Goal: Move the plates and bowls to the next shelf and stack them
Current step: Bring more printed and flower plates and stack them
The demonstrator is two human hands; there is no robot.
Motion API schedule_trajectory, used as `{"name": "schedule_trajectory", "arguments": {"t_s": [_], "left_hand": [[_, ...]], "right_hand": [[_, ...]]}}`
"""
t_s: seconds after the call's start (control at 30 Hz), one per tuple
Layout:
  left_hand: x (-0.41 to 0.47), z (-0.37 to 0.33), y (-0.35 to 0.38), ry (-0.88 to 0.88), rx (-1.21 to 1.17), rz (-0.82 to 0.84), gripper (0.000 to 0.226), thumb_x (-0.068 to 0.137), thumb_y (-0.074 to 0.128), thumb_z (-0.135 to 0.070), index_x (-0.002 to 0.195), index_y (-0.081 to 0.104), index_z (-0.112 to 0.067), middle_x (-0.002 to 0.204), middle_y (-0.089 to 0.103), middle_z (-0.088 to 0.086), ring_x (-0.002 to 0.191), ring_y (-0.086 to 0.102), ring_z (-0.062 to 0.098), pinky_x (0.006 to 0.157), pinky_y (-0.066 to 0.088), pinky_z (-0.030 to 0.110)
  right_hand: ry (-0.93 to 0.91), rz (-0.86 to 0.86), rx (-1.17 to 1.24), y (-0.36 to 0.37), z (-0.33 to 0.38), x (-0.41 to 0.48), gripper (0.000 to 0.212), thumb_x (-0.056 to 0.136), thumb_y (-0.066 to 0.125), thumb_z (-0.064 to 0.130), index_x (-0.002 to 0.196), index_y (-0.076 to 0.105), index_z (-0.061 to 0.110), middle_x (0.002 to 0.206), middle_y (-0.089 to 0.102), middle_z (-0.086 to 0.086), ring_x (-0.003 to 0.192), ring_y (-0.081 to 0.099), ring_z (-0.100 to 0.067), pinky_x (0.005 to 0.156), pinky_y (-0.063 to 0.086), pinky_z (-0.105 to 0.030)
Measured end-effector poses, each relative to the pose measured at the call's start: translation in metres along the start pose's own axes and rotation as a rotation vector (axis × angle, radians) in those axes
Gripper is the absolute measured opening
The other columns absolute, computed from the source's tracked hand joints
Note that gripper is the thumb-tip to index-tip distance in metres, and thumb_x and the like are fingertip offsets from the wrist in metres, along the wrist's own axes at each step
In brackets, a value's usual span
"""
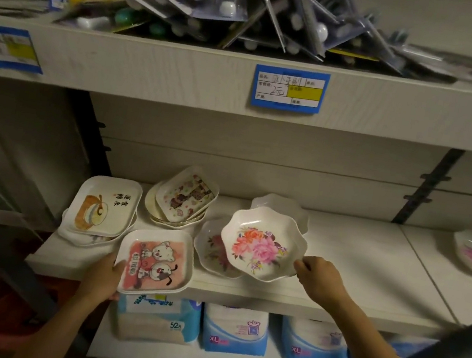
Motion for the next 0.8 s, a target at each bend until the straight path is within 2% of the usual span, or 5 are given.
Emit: {"name": "schedule_trajectory", "arguments": {"t_s": [0.07, 0.23, 0.47, 0.67, 0.8], "left_hand": [[-0.010, -0.007, -0.005, 0.029, -0.055, -0.013, 0.019, 0.097, 0.038, -0.014, 0.105, 0.053, -0.005, 0.084, 0.061, 0.016, 0.064, 0.060, 0.031, 0.039, 0.042, 0.023], [-0.032, -0.022, -0.026, 0.117, -0.034, -0.054, 0.022, 0.098, 0.038, -0.018, 0.100, 0.054, -0.003, 0.066, 0.058, 0.007, 0.047, 0.053, 0.018, 0.042, 0.039, 0.024], [-0.057, -0.057, -0.028, 0.197, -0.006, -0.060, 0.021, 0.097, 0.039, -0.019, 0.102, 0.055, -0.008, 0.069, 0.060, 0.008, 0.053, 0.055, 0.021, 0.047, 0.042, 0.026], [-0.083, -0.100, 0.002, 0.234, -0.026, -0.054, 0.029, 0.097, 0.038, -0.019, 0.117, 0.054, -0.005, 0.082, 0.063, 0.012, 0.062, 0.059, 0.021, 0.044, 0.045, 0.023], [-0.107, -0.127, 0.036, 0.215, -0.037, -0.063, 0.030, 0.097, 0.038, -0.019, 0.117, 0.055, -0.004, 0.088, 0.064, 0.015, 0.067, 0.061, 0.024, 0.054, 0.052, 0.030]], "right_hand": [[0.010, -0.006, 0.004, -0.001, -0.003, -0.004, 0.033, 0.095, 0.040, 0.024, 0.073, 0.057, 0.006, 0.083, 0.065, -0.015, 0.071, 0.052, -0.024, 0.061, 0.036, -0.029], [0.018, -0.048, 0.042, -0.011, -0.013, -0.020, 0.032, 0.093, 0.041, 0.020, 0.069, 0.055, 0.006, 0.082, 0.067, -0.020, 0.067, 0.050, -0.025, 0.060, 0.035, -0.031], [0.030, -0.083, 0.066, -0.026, -0.045, -0.044, 0.033, 0.093, 0.041, 0.018, 0.063, 0.052, 0.009, 0.071, 0.060, -0.012, 0.061, 0.046, -0.021, 0.053, 0.033, -0.023], [0.042, -0.109, 0.080, -0.054, -0.093, -0.060, 0.034, 0.093, 0.043, 0.019, 0.061, 0.049, 0.007, 0.066, 0.058, -0.017, 0.059, 0.043, -0.021, 0.055, 0.032, -0.031], [0.026, -0.099, 0.107, -0.080, -0.134, -0.074, 0.036, 0.094, 0.044, 0.021, 0.068, 0.057, 0.000, 0.070, 0.061, -0.018, 0.065, 0.055, -0.030, 0.067, 0.046, -0.040]]}}
Point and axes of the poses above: each hand's wrist, its own x-axis towards the middle knuckle, its own y-axis out of the palm, z = x × y, the point moved 10 cm from there along x, towards the middle knuckle
